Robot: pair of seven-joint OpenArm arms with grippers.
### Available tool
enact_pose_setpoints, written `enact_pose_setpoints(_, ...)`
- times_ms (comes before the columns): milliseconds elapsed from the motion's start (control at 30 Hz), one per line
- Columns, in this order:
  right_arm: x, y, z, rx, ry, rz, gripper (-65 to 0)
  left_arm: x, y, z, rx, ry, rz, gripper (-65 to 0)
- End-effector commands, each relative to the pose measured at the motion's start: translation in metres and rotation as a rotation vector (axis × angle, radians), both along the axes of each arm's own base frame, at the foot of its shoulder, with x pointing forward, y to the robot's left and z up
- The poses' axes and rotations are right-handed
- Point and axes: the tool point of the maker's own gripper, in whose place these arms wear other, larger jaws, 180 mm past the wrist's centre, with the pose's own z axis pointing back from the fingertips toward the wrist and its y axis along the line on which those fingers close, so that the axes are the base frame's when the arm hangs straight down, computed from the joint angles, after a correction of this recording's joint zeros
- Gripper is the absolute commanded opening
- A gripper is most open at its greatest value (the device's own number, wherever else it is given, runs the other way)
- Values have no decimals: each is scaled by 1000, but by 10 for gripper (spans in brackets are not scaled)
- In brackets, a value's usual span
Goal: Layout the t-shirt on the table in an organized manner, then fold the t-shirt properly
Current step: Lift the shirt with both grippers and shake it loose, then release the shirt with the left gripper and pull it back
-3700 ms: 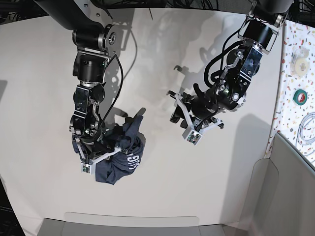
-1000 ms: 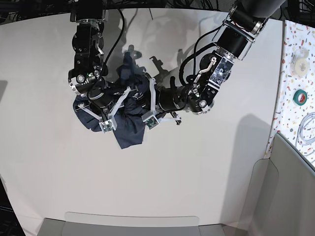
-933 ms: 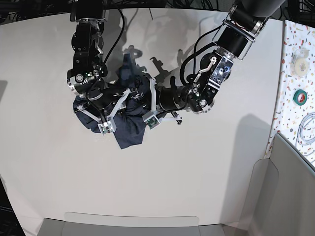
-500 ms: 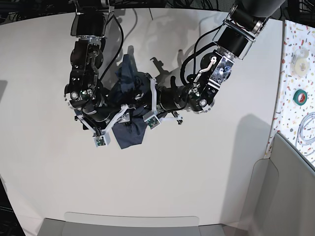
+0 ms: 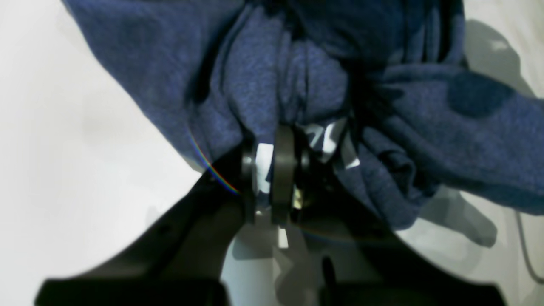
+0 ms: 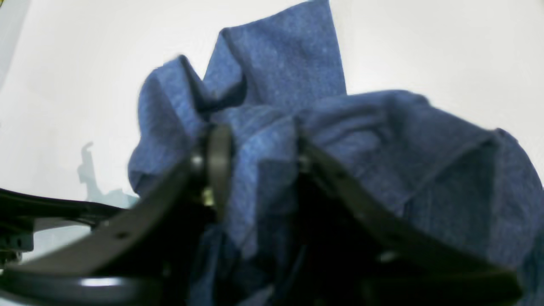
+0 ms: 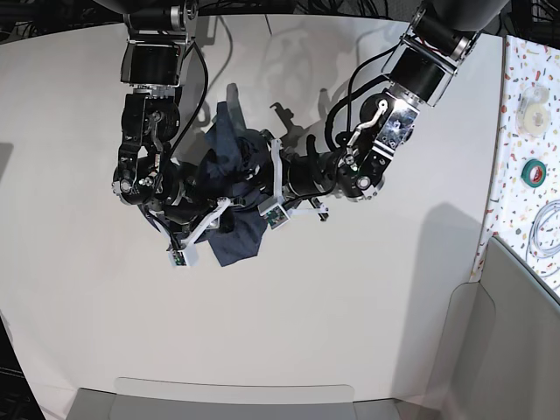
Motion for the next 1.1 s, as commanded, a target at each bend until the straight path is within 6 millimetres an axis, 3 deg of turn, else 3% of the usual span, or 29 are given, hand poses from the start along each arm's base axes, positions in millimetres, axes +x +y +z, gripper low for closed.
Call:
enact_pose_setpoints(0, 12, 1, 18, 16, -56, -4, -650, 1, 11, -5, 63, 2, -1, -650)
enact_pose_setpoints(300, 17, -5, 53, -2, -163, -22, -648, -4, 17, -13, 52, 7, 10, -650)
enact_pose_setpoints(433, 18, -43, 71, -10, -196, -170, -650, -8, 26, -33, 66, 55, 38, -650)
enact_pose_setpoints(533, 16, -60, 77, -6, -211, -241, -650, -9, 30, -41, 68, 74, 53, -650)
enact_pose_setpoints(733, -2, -97, 82, -5, -251, -382, -650, 0, 51, -43, 44, 90, 147, -650)
enact_pose_setpoints(1067, -32, -124, 108, -42, -344, -505, -650, 27, 92, -36, 14, 82, 361, -650)
